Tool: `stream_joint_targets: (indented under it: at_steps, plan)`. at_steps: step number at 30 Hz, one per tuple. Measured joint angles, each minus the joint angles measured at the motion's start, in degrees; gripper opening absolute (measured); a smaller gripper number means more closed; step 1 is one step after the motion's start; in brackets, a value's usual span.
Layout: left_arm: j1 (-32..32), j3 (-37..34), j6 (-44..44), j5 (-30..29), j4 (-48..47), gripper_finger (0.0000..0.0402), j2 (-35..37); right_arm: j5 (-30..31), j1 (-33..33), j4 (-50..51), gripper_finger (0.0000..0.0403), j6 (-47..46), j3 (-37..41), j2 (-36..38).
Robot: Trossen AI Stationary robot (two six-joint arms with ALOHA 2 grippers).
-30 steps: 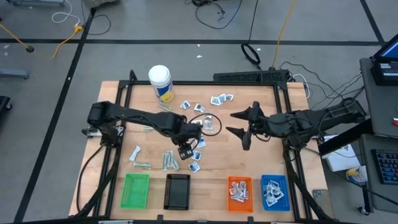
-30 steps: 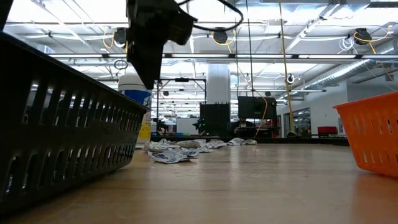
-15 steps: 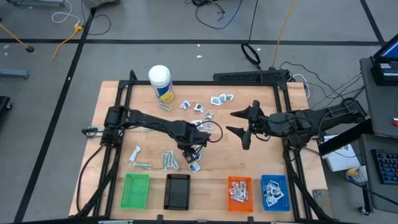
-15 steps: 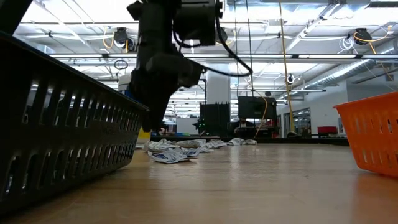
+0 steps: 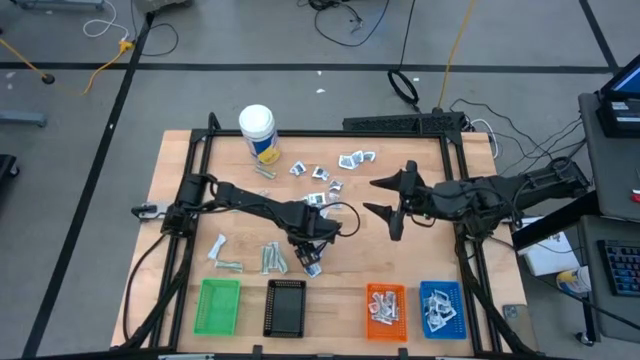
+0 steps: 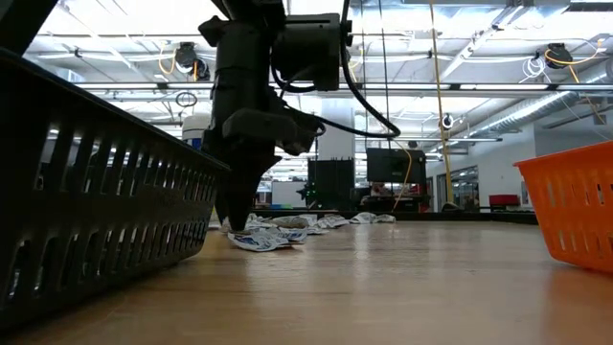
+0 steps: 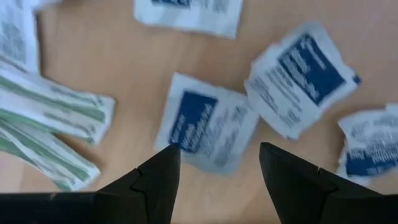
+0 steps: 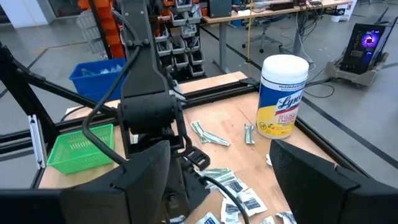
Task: Pick & Place First Aid Supplies
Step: Put the alcohol pad into the blue bin
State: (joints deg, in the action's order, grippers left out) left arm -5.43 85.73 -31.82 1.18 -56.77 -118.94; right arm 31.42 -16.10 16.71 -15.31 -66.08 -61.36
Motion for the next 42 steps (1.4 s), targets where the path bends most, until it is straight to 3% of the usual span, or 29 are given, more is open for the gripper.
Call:
stream_joint_targets:
  at_steps: [7, 27, 34, 42]
  plan:
    - [0.1, 0.0, 2.1, -1.3, -0.1, 0.0210, 0.0, 0.0, 0.0, -3.8, 0.0274, 2.3, 0.0, 0.0]
    - [0.1, -1.4, 7.5, 3.8, -0.2, 0.0007, 0.0, 0.0, 0.0, -5.4, 0.0274, 2.8, 0.0, 0.0]
    - [1.9, -1.5, 7.3, 9.1, -1.4, 0.0002, 2.1, 0.1, 0.0, -5.4, 0.0274, 2.8, 0.0, 0.0]
    - [2.6, -1.5, 7.8, 9.1, -3.2, 0.0001, 8.3, 0.3, 0.0, -5.4, 0.0274, 2.8, 0.0, 0.0]
